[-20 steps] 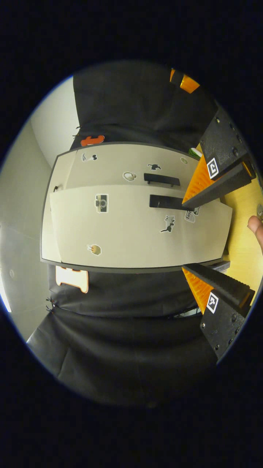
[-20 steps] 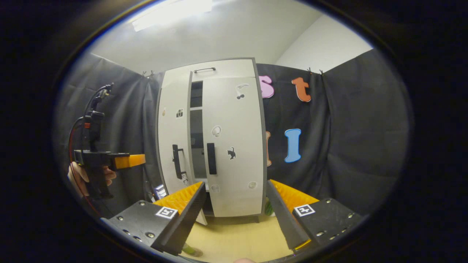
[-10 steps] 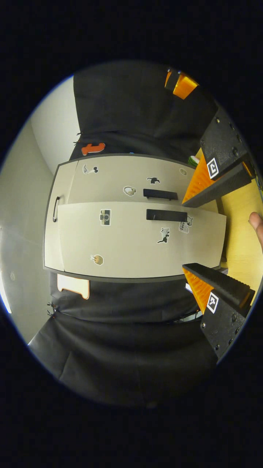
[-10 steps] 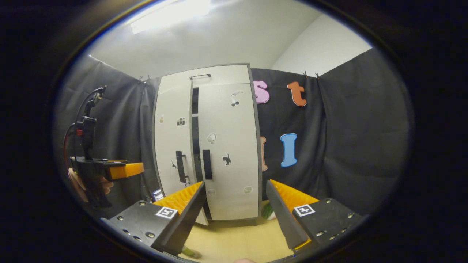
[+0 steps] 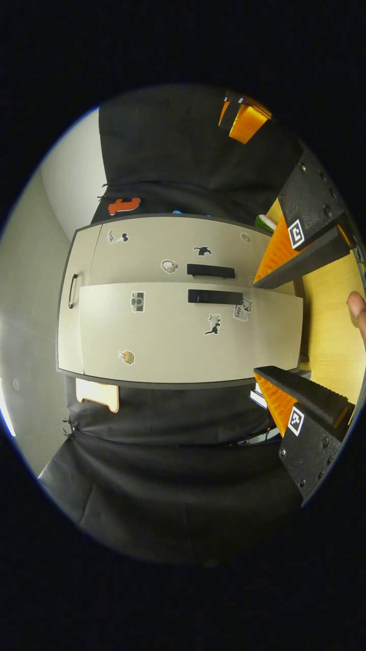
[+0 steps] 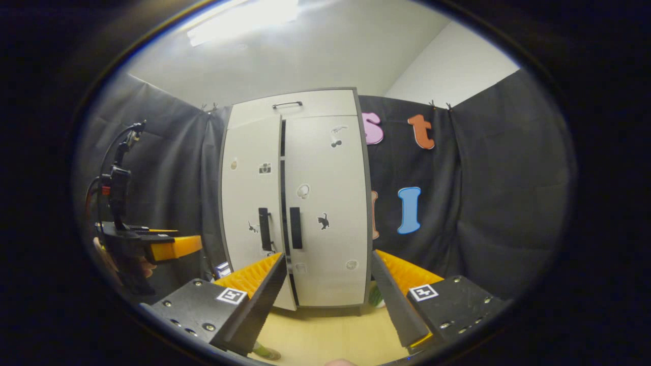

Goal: Grasp the bottle in the cabinet with the left hand and place it on the coaster, then close the right door with the right hand and the left door with the left hand.

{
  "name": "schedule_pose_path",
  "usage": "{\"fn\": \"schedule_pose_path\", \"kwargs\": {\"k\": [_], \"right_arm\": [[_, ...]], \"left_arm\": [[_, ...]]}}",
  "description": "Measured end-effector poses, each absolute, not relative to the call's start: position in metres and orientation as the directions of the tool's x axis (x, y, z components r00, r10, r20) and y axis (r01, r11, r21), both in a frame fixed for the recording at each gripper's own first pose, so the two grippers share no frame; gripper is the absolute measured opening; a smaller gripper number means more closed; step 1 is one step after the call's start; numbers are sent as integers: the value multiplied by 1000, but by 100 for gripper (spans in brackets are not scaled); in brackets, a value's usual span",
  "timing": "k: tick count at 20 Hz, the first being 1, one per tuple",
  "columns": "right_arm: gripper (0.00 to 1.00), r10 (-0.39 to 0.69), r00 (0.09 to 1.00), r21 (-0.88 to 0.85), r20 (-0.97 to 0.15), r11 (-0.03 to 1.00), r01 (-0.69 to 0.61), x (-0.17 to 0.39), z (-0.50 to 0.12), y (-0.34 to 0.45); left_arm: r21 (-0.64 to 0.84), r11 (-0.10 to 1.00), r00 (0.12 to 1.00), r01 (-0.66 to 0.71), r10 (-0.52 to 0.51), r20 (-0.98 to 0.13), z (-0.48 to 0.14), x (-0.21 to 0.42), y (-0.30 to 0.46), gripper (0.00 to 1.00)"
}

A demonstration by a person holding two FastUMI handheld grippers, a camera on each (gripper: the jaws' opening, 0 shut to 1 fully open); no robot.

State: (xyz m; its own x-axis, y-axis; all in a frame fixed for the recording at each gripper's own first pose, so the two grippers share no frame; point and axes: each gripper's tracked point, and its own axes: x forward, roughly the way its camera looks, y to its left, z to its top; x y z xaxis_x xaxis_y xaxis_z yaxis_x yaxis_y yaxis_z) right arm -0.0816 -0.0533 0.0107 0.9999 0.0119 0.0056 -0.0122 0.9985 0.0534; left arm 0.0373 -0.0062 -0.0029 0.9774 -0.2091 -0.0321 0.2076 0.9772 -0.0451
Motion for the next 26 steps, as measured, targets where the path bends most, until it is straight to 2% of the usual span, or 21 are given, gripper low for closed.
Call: {"fn": "schedule_pose_path", "kwargs": {"k": [2,3,4,10,11,12,13,15,17,18,19,21,23,24,26], "right_arm": [[100,21,1000,58,9,998,-21,-80,12,-48],[100,21,1000,59,7,998,-21,-79,13,-47],[100,22,1000,59,7,998,-23,-77,14,-46],[100,30,1000,60,7,998,-30,-76,15,-42],[100,32,999,60,9,998,-32,-75,16,-41],[100,33,999,59,15,998,-34,-74,17,-40],[100,31,999,60,21,998,-32,-72,19,-41],[100,27,999,67,22,997,-28,-72,17,-41],[100,25,1000,66,19,997,-26,-71,15,-40],[100,26,999,61,20,998,-28,-70,15,-39],[100,29,999,55,24,998,-30,-70,16,-39],[100,34,999,45,36,998,-36,-71,17,-37],[100,33,998,46,46,998,-35,-73,19,-38],[100,33,998,51,50,998,-35,-73,20,-37],[100,27,998,56,60,998,-30,-72,21,-39]], "left_arm": [[-41,979,980,198,-200,-27,-3,36,-2,96],[-45,979,980,197,-198,-21,-3,35,-1,93],[-50,978,979,201,-202,-18,-2,34,-1,96],[-46,976,977,214,-215,-16,-7,31,-4,96],[-49,974,975,219,-220,-16,-7,30,-5,93],[-52,973,974,223,-224,-16,-7,30,-5,96],[-55,973,974,224,-225,-14,-8,29,-5,93],[-57,971,972,233,-234,-11,-7,28,-6,96],[-51,971,972,235,-236,-14,-10,27,-7,93],[-48,972,972,232,-233,-14,-11,27,-6,96],[-46,972,973,231,-232,-16,-13,27,-6,93],[-47,971,972,234,-235,-19,-15,27,-8,96],[-46,972,972,232,-233,-18,-15,28,-8,93],[-47,973,974,226,-227,-15,-14,28,-6,96],[-57,974,976,220,-220,4,-11,29,-6,96]]}}
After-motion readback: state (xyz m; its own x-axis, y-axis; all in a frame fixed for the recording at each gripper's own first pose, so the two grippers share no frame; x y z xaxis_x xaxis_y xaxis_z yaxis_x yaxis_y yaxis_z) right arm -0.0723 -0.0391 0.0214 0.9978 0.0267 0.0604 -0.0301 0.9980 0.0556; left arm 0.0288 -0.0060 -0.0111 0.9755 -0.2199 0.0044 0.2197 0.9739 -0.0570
